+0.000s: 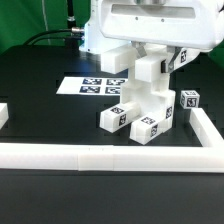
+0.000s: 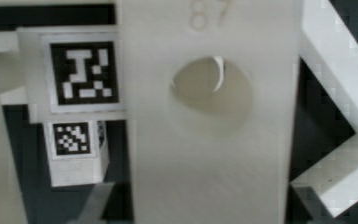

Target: Assemble chair

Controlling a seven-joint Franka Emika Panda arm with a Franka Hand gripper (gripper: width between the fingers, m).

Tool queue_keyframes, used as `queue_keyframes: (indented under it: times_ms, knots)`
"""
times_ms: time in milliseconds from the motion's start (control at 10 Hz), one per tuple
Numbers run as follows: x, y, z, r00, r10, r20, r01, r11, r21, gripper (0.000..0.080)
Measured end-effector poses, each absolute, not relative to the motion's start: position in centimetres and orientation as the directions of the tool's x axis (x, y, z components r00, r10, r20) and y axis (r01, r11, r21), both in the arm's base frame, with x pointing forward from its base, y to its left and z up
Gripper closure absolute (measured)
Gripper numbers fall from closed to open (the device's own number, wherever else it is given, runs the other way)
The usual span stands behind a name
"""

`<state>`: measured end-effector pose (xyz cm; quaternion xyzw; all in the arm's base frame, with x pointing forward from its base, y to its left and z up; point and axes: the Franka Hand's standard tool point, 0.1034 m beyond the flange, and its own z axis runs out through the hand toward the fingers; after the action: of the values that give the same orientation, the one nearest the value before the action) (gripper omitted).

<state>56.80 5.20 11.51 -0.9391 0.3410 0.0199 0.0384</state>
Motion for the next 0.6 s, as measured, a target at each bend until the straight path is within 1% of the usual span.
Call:
queue_keyframes:
  times_ms: [200,600]
  knots:
    - [57.0,4.8,11.4,0.768,-0.638,-0.061,-0.641,-0.766,-0.057,0.0515]
    - [57.0,4.6,9.3,0.777,-0.628,-0.046,-0.630,-0.775,-0.047,0.0515]
